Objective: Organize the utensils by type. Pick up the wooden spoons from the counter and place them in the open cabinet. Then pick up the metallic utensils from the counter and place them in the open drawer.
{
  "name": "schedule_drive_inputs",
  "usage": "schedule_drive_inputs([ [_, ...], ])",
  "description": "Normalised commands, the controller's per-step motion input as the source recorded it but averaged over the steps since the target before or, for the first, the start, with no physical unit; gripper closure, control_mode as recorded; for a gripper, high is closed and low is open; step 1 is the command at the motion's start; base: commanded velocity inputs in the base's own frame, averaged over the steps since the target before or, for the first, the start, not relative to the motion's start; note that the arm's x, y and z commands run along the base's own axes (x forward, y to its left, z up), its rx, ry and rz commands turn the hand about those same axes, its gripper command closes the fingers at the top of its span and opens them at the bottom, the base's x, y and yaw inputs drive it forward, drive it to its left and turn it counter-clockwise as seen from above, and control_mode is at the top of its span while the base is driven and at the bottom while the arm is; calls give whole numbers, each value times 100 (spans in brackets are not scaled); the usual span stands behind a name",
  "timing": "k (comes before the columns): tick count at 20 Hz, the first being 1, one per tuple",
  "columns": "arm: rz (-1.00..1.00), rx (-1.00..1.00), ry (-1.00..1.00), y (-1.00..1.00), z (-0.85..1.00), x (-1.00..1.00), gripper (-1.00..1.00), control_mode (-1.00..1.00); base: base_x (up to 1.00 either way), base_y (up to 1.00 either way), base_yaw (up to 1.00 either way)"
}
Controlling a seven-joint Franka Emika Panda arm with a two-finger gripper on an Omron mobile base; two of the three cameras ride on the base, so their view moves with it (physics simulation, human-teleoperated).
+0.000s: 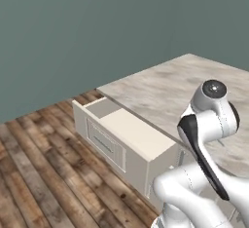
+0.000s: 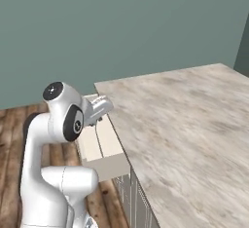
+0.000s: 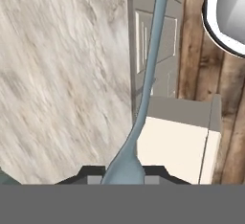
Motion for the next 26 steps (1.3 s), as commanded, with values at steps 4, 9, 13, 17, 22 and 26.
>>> schedule_drive_inputs([
  [4,0,-8,7,36,29,39,100,-100,0,0,0],
  [9,9,-7,39,17,5,56,100,-100,0,0,0],
  [13,16,-7,55,19,0,63,100,-100,0,0,0],
  [17,7,-3,23,43,-14,53,100,-100,0,0,0],
  [22,1,1,0,30,-28,54,100,-100,0,0,0],
  [26,1,10,0,15,-48,50,100,-100,0,0,0],
])
